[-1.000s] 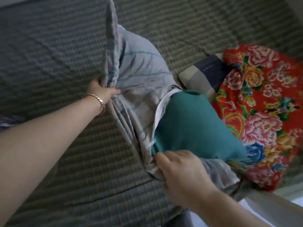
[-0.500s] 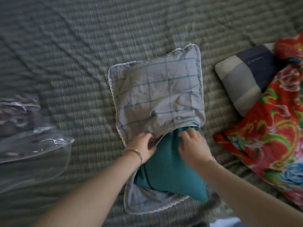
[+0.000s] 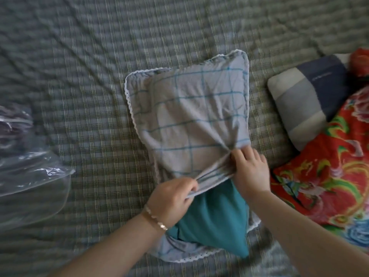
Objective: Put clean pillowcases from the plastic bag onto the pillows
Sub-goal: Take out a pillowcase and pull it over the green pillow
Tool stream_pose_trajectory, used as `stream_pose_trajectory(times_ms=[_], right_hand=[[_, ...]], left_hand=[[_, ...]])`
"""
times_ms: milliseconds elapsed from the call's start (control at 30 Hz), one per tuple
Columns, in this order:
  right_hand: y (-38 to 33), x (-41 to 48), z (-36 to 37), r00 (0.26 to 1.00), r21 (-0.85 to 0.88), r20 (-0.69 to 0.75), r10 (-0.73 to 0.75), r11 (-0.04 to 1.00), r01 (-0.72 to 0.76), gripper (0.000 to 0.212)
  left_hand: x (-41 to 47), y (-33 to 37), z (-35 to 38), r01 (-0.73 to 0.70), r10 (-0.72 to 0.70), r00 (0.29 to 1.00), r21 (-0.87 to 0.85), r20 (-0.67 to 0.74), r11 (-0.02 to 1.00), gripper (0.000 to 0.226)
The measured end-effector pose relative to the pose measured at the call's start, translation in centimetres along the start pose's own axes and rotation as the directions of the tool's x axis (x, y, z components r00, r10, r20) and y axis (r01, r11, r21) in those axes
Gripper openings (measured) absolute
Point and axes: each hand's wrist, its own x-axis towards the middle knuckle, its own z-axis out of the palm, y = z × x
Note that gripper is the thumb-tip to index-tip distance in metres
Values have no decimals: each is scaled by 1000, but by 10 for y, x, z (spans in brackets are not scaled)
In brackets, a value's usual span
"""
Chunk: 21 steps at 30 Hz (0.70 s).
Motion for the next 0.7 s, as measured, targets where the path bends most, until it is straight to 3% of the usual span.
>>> stream_pose_trajectory(times_ms=[100,167,233,300,367,400,433,467,500,533,567,600,633,667,700], right_hand=[[31,-43,-7,999,-45,33,3,999,-2,33],[31,-63,-15,1000,0,1,17,1000,-17,29],[19,-80,-29,994,97,-59,-91,991,96,20],[10,-104,-34,971,142,-96,-218,963,230,12],[15,-121,-26,993,163,-37,-108,980,113,20],[20,-123,-20,996,166,28,83,982,-87,25],[22,-120,-15,923,161,120,367,910,-382,28],[22,-114,-10,726,217,252,640,693,-687,27],[18,-103,-6,462,331,377,803,349,-877,23],[11,-91,-4,266,462,513,816,-2,-887,20],[3,-80,-4,172,543,616,769,-255,-800,20],[0,-72,-1,151,597,657,739,-387,-703,24],[1,-71,3,183,616,669,721,-399,-679,30],[1,-75,3,279,622,650,707,-285,-729,33],[5,-83,0,450,630,551,703,4,-777,32]], left_hand=[[-11,0,1,-169,161,984,111,82,979,14],[-13,7,4,-176,158,981,179,113,968,15],[-17,2,0,-5,-27,991,241,130,971,23],[-34,-10,-7,157,-241,948,353,209,922,41],[-58,-15,-11,221,-389,860,446,330,867,51],[-68,-14,-9,242,-439,812,463,384,852,53],[-77,-12,-4,258,-468,775,464,424,847,53],[-82,-9,0,274,-480,763,456,433,847,52],[-83,-8,4,294,-471,784,427,403,855,51],[-84,-6,6,373,-508,792,389,338,842,47],[-84,-6,8,495,-589,768,350,253,795,42],[-82,-9,9,626,-693,700,316,175,713,34],[-82,-12,9,751,-797,592,277,123,600,25],[-86,-18,10,847,-875,474,219,97,484,19],[-88,-24,9,912,-927,366,166,83,375,16]])
